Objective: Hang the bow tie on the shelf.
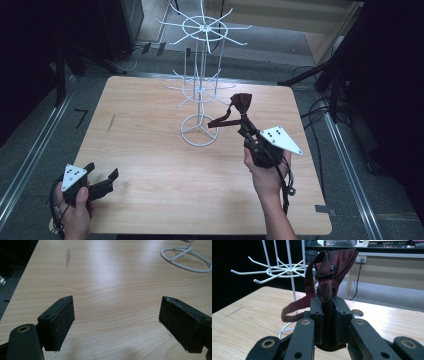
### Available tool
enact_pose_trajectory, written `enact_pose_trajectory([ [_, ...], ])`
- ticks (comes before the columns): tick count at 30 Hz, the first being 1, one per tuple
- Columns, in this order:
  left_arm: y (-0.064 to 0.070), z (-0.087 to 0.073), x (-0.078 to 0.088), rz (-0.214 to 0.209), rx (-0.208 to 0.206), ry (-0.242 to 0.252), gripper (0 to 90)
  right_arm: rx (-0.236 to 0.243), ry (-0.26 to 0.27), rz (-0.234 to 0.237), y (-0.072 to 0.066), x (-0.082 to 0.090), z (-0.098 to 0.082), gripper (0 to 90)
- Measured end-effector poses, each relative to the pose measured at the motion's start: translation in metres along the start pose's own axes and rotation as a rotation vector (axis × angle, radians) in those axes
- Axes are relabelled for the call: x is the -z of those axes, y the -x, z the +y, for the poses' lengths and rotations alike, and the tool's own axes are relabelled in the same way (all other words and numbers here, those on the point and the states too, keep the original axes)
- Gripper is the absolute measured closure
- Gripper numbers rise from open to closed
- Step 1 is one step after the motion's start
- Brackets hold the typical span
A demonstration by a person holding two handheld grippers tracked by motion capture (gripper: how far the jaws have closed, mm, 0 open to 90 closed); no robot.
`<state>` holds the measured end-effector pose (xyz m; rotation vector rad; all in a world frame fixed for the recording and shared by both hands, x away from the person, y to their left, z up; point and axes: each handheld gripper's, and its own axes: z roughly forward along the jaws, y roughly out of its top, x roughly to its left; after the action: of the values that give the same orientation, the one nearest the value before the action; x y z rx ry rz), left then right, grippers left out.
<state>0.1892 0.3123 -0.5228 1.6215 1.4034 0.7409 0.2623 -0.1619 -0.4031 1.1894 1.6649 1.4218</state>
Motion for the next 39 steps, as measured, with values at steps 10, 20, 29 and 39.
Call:
enact_pose_trajectory([
  [10,0.0,0.0,0.0,-0.001,0.0,0.001,13.9,-0.063,-0.069,0.007,0.006,-0.025,-0.003,81.1],
  [20,0.0,0.0,0.0,-0.003,0.002,-0.001,13.9,-0.073,-0.14,0.016,0.0,-0.051,-0.016,81.1],
  [29,-0.001,0.0,0.0,-0.006,0.003,-0.003,13.9,-0.054,-0.199,0.018,-0.01,-0.068,-0.029,80.9],
  [39,-0.001,0.0,0.0,-0.004,0.002,-0.003,14.0,-0.029,-0.245,0.01,-0.014,-0.08,-0.041,80.6],
])
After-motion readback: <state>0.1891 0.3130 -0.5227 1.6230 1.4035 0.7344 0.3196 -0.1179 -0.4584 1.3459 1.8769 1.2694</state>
